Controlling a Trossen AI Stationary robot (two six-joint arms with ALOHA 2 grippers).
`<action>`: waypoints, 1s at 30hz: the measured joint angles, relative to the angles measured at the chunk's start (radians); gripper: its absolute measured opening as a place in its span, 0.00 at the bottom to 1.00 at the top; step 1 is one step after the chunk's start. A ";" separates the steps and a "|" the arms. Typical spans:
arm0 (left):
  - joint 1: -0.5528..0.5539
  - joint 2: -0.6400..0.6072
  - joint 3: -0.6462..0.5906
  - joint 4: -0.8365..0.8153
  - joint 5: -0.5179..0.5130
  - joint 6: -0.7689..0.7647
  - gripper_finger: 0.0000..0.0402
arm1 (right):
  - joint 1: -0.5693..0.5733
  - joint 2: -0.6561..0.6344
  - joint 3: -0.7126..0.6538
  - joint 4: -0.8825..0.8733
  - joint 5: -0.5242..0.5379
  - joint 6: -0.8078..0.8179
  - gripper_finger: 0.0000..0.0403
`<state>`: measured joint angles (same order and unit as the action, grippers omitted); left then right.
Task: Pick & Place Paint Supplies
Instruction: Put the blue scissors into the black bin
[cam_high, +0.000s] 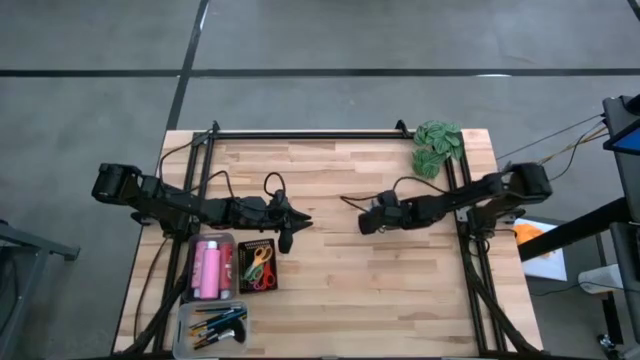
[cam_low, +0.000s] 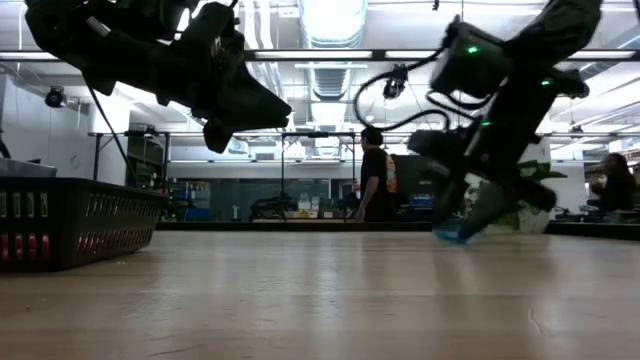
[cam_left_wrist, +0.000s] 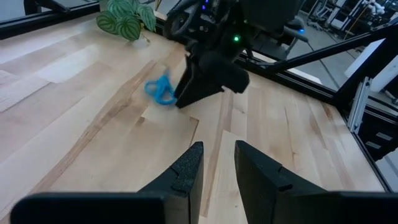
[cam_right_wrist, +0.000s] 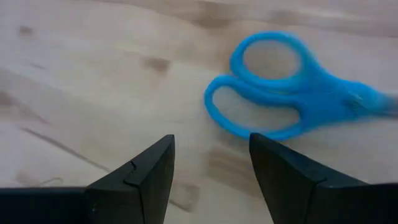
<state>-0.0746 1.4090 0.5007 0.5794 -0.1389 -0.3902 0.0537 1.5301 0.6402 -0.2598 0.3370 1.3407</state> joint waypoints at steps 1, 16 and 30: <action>0.000 0.000 0.000 -0.002 0.000 0.000 0.23 | -0.001 0.027 0.012 0.023 -0.017 -0.009 0.52; 0.000 0.000 0.000 -0.009 0.000 0.000 0.23 | 0.000 0.296 0.336 -0.021 -0.044 -0.233 0.52; 0.000 0.000 0.000 -0.017 0.000 -0.001 0.23 | -0.055 0.285 0.490 -0.209 -0.006 -0.384 0.52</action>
<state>-0.0746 1.4094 0.5011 0.5621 -0.1387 -0.3908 -0.0008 1.8153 1.1303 -0.4686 0.3313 0.9569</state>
